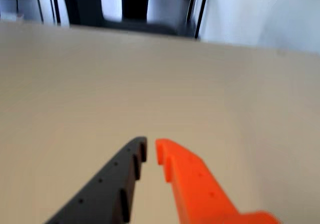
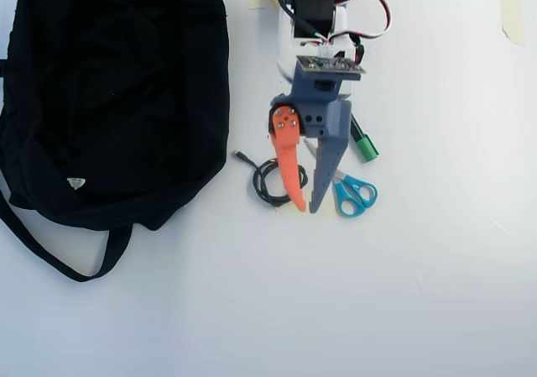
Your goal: Put the bike light into the black bag
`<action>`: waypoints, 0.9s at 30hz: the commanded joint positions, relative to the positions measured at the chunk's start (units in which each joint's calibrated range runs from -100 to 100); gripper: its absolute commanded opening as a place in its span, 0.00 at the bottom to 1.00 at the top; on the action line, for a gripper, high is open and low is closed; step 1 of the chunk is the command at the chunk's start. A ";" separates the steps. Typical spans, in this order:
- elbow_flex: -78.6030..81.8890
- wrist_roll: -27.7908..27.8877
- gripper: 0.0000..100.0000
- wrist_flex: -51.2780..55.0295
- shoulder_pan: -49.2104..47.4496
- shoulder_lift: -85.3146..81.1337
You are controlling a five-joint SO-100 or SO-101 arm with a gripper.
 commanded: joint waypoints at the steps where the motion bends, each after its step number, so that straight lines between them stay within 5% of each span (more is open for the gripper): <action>1: -0.20 -0.12 0.02 11.91 -0.73 -8.67; 27: -1.19 -0.28 0.02 78.57 -9.93 -22.45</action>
